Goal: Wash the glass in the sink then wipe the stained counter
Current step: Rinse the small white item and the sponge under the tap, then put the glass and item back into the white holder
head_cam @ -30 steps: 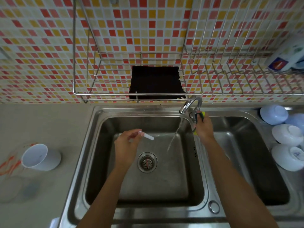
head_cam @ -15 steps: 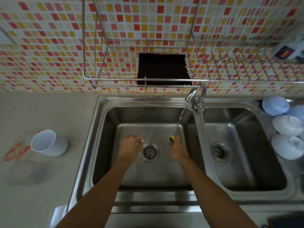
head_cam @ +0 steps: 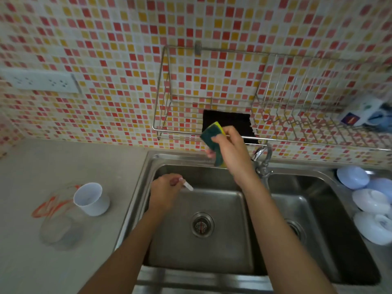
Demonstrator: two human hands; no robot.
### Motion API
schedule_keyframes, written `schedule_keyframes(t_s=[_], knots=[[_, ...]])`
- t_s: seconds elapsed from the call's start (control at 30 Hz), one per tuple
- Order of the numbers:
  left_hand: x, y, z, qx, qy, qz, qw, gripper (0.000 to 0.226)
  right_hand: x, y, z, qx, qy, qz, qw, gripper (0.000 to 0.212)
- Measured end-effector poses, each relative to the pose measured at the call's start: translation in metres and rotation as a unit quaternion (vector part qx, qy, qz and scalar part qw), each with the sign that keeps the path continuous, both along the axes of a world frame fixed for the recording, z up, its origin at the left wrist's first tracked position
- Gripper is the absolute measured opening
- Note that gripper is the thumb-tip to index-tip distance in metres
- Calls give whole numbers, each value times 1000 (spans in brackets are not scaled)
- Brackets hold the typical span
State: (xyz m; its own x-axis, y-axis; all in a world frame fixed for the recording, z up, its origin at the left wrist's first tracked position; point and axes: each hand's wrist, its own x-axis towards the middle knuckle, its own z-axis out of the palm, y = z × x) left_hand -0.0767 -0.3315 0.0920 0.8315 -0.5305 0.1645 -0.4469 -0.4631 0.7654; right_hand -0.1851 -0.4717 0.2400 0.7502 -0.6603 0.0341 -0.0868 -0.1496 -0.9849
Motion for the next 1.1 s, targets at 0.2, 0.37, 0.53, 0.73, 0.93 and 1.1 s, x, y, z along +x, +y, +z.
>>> schedule_keyframes(t_s=[0.2, 0.37, 0.53, 0.73, 0.93, 1.1], knots=[[13, 26, 33, -29, 6, 44, 999, 13, 77, -15, 33, -61, 24, -38, 997, 21], [25, 46, 48, -60, 16, 71, 996, 14, 126, -28, 12, -110, 126, -49, 985, 25], [36, 65, 49, -63, 18, 60, 996, 15, 145, -28, 3, -177, 219, -71, 957, 31], [45, 86, 49, -65, 12, 68, 995, 12, 150, -15, -6, -286, 259, -143, 912, 61], [62, 130, 62, -78, -26, 89, 993, 15, 120, 27, -10, -387, -19, -181, 904, 30], [103, 188, 52, -46, -44, 144, 988, 15, 97, 108, -79, -342, -57, -85, 934, 33]])
